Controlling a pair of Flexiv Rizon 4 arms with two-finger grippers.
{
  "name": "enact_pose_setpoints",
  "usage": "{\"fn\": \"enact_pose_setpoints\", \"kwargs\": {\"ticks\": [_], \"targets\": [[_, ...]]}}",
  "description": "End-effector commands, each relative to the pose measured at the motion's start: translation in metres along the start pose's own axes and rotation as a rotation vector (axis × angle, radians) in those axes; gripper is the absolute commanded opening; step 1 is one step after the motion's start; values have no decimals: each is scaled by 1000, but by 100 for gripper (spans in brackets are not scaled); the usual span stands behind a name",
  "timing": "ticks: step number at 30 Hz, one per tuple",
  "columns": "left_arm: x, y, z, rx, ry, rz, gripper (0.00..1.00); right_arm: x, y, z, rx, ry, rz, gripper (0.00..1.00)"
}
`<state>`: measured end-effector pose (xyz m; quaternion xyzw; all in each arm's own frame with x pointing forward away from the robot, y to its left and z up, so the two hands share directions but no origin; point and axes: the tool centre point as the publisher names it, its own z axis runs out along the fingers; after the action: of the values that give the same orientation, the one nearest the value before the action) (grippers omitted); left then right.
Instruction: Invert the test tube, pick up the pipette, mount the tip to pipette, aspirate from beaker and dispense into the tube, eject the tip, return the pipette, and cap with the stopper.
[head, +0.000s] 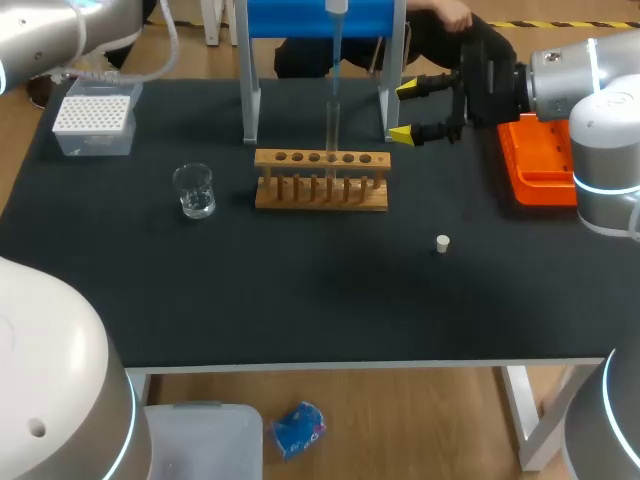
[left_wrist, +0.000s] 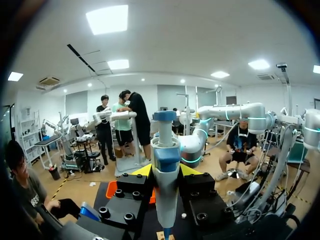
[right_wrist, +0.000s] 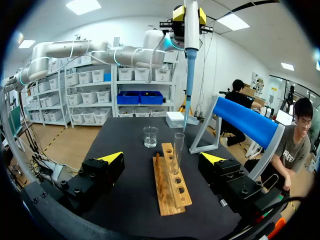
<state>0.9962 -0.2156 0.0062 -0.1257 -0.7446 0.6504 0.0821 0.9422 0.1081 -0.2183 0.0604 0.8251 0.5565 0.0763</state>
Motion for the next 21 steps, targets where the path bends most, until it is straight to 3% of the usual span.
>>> {"fn": "enact_pose_setpoints", "kwargs": {"ticks": [1,21], "targets": [[-1,3,1,5,9,0,0,0,0,0,-1,0,0,100],[8,12,-4,11,-11,-26,0,0,0,0,-1,0,0,100]]}}
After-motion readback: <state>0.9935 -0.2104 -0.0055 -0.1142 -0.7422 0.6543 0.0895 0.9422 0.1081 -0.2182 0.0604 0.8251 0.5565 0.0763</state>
